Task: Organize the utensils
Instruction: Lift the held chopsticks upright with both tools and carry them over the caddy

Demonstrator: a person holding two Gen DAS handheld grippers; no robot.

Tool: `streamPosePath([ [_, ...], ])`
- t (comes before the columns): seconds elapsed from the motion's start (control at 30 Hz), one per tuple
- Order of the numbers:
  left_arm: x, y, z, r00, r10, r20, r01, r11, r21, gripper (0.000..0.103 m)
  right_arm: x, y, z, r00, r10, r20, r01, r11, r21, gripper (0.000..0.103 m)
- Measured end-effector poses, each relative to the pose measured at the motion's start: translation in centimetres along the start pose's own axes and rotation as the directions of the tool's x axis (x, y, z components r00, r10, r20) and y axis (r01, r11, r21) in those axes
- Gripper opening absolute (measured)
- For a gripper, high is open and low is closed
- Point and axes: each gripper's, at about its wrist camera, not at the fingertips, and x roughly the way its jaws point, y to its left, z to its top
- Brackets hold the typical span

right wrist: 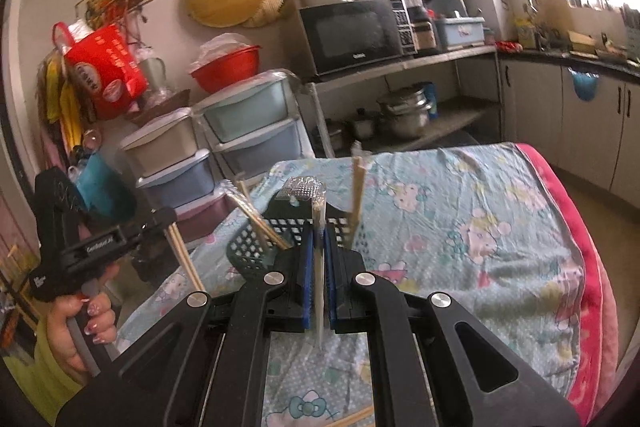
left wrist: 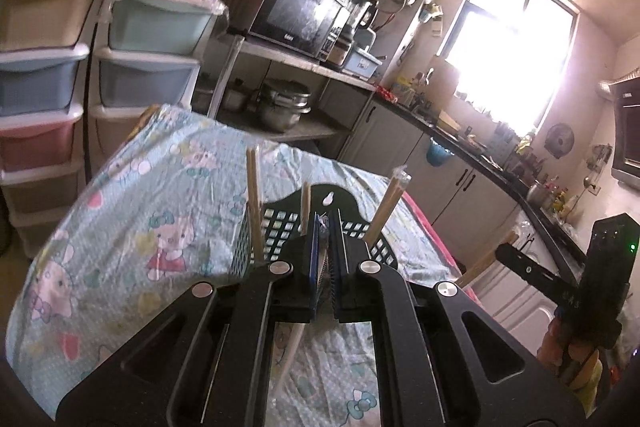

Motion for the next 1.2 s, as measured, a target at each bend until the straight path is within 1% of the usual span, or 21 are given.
streamPosePath([
  [0.3,-1.3,-1.8,1.8,0.999,-0.023,0.042,0.021,0.999,0.044,0.002,-1.0,2.0,0.9,0.998,0.044,0.032,-0.043,0.998,-0.034,0.006],
  [0.57,-1.9,-3.3,3.4,0.997,-0.033,0.073,0.027,0.996,0.084,0.002,-1.5,3.3,1.8,0.996,0.069,0.053,-0.066,0.996,-0.060,0.006],
  [0.8,-2.1,-4.1,4.5,0.995,-0.043,0.089,0.034,0.994,0.104,0.002,-1.9,3.9,2.6,0.994,0.079,0.081,-0.073,0.995,-0.073,0.006],
  [1.2,-3.1,-6.5,7.4,0.984,-0.068,0.166,0.044,0.989,0.145,0.002,-2.5,5.0,5.1,0.984,0.066,0.164,-0.049,0.993,-0.105,0.006],
])
